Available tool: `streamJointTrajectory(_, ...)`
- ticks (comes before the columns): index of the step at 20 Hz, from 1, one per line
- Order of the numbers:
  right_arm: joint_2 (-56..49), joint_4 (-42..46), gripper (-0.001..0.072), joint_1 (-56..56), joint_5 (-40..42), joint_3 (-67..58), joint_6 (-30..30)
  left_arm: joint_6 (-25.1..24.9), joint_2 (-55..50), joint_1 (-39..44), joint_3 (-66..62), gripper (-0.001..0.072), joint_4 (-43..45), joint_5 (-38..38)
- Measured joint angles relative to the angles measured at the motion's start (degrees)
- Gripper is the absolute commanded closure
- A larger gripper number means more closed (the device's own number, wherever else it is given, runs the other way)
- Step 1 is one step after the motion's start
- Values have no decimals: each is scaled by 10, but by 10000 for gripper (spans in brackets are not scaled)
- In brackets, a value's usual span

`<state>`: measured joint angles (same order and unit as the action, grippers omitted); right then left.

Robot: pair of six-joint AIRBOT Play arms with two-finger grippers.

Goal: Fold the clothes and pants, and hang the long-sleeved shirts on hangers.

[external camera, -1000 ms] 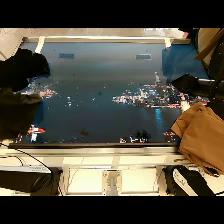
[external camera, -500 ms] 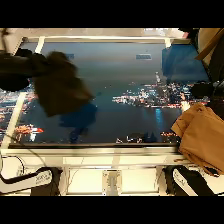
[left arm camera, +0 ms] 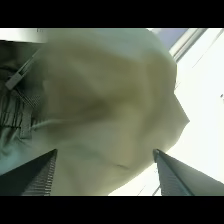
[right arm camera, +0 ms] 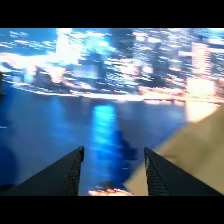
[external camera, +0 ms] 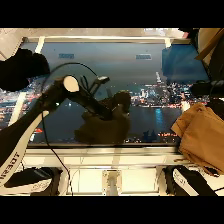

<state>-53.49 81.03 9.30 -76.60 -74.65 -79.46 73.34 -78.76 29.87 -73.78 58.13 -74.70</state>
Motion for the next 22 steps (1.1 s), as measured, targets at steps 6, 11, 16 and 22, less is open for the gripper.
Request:
streamJointTrajectory(6,-120,-192,185,-26,12,45,65,54,52,-110,-20,-10,90,-11)
streamJointTrajectory(11,-235,-256,120,-134,74,78,104,90,125,-257,70,-10,134,-57)
streamJointTrajectory(16,-305,-278,121,-215,139,82,118,88,220,-311,257,-10,122,-68)
streamJointTrajectory(22,-324,-320,121,-236,146,83,124,80,270,-322,404,-10,-1,3)
